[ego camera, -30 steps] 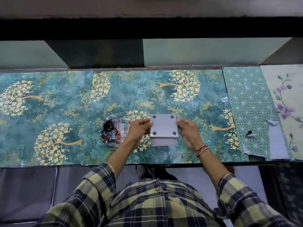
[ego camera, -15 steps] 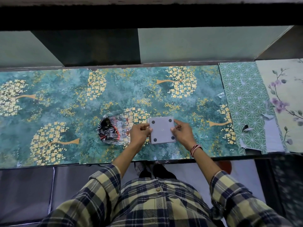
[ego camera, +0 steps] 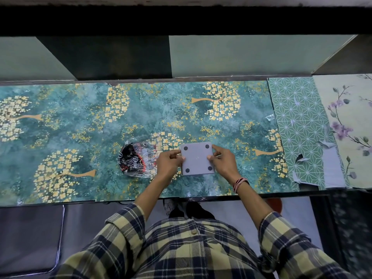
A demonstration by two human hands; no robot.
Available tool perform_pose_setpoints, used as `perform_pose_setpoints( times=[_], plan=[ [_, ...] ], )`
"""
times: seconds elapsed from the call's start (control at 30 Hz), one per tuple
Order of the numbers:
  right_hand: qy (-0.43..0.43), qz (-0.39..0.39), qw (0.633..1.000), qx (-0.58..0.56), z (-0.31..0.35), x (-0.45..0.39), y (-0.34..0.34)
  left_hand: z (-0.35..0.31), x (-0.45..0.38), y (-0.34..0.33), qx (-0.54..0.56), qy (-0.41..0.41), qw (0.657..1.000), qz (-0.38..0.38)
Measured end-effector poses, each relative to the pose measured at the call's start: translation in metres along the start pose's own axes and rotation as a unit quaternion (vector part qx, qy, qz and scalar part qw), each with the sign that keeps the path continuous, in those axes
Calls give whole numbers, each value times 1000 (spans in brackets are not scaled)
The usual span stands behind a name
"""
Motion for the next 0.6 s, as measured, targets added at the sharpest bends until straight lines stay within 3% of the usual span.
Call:
perform_pose_setpoints(
  times=[0.47, 0.6],
  plan=[
    [-13, 5, 1000, 26, -7, -8, -11, 0, -1, 3, -40, -1, 999, -3],
    [-21, 2, 998, 56, -9, -12, -13, -5, 3, 1, -94, -30, 995, -13]
  ],
)
Point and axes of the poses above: each hand's wrist, its own x-axis away from the middle knuckle, its own y-axis out of the back of the hand, z = x × y, the point moved 3 cm from there along -x, towards the middle knuckle, and after that the axes turned 1 degree about -x, right-handed, at the moved point
